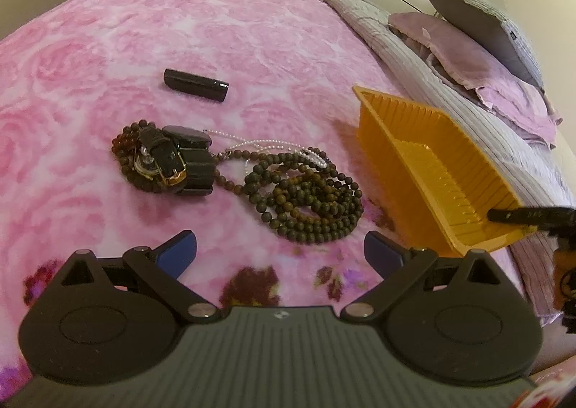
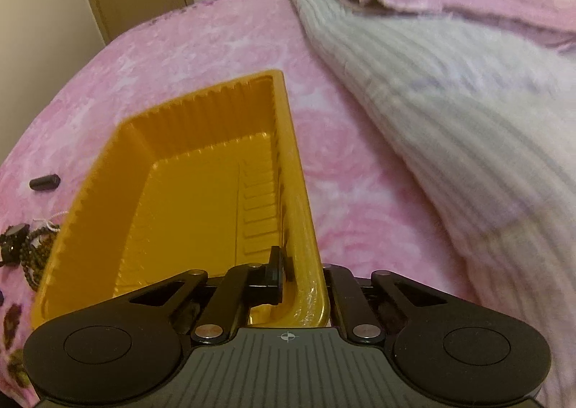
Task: Organize jewelry
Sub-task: 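Grasp the silver-faced watch with the left tool while the right tool holds the tray, then carry the watch into the orange tray and open the left tool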
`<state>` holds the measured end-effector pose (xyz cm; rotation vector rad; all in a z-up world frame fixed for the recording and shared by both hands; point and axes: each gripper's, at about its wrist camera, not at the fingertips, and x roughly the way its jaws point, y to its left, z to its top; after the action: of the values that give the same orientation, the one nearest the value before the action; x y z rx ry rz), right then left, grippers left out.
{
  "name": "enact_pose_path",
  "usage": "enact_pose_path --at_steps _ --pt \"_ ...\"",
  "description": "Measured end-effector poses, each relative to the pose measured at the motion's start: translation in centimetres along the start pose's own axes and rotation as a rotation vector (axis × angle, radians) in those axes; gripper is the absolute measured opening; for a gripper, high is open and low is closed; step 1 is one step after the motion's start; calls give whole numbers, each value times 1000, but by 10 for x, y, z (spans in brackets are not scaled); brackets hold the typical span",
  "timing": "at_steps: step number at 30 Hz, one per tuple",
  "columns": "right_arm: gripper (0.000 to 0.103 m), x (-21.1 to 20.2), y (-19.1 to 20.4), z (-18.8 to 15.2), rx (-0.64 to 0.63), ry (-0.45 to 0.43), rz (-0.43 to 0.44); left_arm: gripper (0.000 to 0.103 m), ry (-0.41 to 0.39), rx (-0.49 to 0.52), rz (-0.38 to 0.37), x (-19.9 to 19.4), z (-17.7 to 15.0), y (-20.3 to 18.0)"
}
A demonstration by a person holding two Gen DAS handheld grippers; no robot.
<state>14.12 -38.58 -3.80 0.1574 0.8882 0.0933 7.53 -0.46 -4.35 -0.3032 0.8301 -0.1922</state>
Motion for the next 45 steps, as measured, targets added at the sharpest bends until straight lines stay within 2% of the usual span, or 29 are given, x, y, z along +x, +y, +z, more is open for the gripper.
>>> enact_pose_path --at_steps 6,10,13,16,18,22,24,30,34,40,42,45 --pt "4 -29 43 -2 -164 -128 -122 94 -7 59 35 -3 1 0" --pt "4 -35 65 -10 -244 -166 -170 88 -22 70 89 -9 6 13" --pt "4 -37 71 -12 -251 -172 -186 84 -45 71 145 -14 12 25" --pt "4 -39 74 -12 -258 -179 -198 72 -63 75 195 -14 20 35" --pt "4 -39 75 -11 -259 -179 -201 59 -67 74 210 -12 25 41" --pt "4 -41 78 -12 -262 -181 -212 45 -68 81 216 -2 33 45" --pt "4 -40 78 -11 -260 -179 -214 34 -69 82 203 1 35 46" --pt "4 -40 79 -12 -270 -182 -222 15 -58 94 243 1 37 53" --pt "4 -39 79 -13 -272 -187 -220 14 -57 79 223 -6 39 59" --pt "4 -39 79 -13 -278 -189 -219 14 -120 136 213 -25 55 47" --pt "4 -40 79 -13 -277 -190 -217 14 -139 136 187 -33 60 46" --pt "4 -40 79 -13 -275 -190 -216 14 -151 78 102 -42 69 50"
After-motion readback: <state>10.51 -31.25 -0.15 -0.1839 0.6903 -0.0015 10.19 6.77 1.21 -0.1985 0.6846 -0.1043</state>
